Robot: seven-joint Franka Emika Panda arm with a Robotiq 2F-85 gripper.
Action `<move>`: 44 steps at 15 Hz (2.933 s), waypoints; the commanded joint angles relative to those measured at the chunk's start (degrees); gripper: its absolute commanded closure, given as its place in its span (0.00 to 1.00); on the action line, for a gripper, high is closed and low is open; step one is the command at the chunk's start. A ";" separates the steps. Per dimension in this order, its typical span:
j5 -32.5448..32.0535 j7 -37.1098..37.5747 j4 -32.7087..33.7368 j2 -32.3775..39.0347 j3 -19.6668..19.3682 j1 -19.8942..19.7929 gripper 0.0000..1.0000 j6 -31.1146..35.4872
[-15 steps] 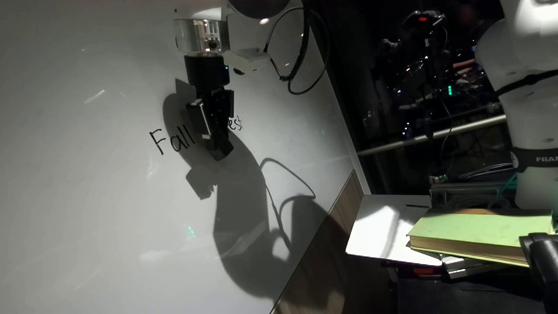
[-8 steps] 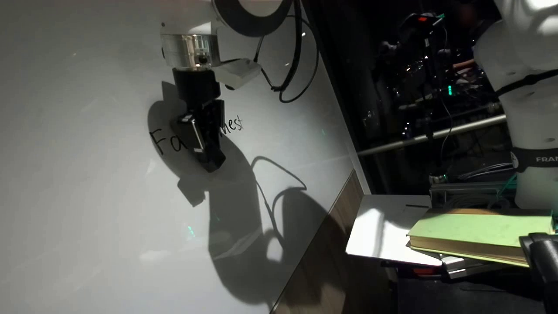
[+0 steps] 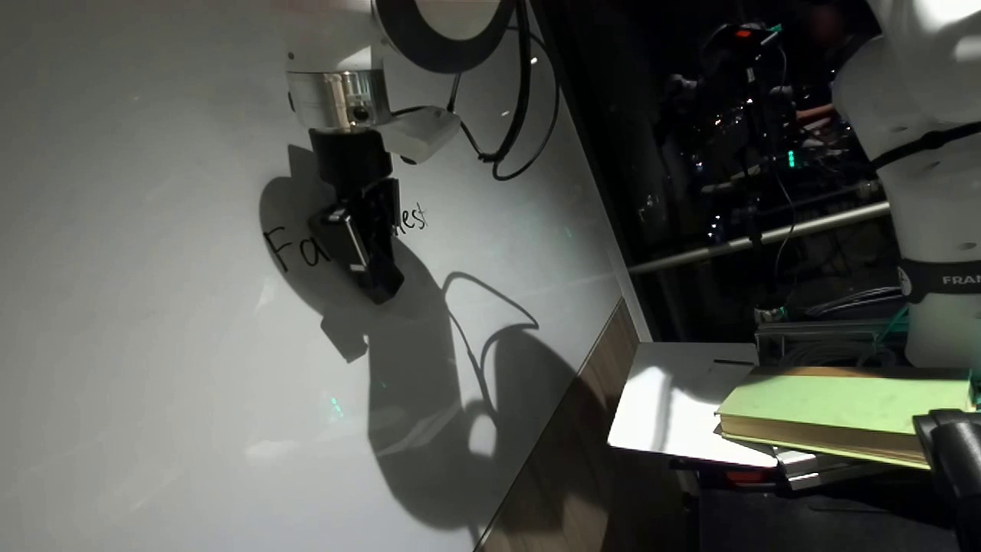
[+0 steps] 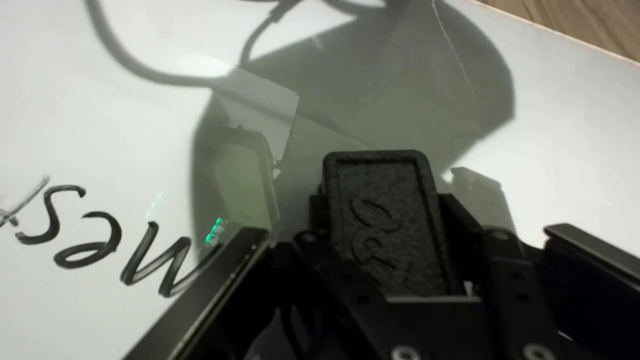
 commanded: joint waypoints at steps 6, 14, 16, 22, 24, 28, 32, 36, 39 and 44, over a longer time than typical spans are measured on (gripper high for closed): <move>-0.85 -4.66 0.66 -0.45 -7.54 -3.67 0.69 -1.06; -0.31 -8.16 -1.15 -1.49 -12.24 -7.67 0.69 -1.17; -0.08 -9.60 -1.08 -1.32 -13.22 -8.69 0.69 -1.19; 10.43 -12.84 -12.78 -14.54 -11.86 -6.51 0.69 -7.08; 13.30 -14.40 -13.74 -16.74 -11.76 -6.26 0.69 -7.85; 14.18 -15.97 -13.94 -18.19 -11.69 -6.87 0.69 -6.37; 14.43 -14.74 -13.17 -16.11 -10.39 -6.34 0.69 -5.36; 14.14 -11.59 -12.70 -14.02 -6.47 -4.41 0.69 -5.45; 13.75 -8.36 -10.73 -12.56 -2.79 -2.31 0.69 -6.60; 12.28 -3.07 -6.35 -9.84 2.99 0.80 0.69 -7.59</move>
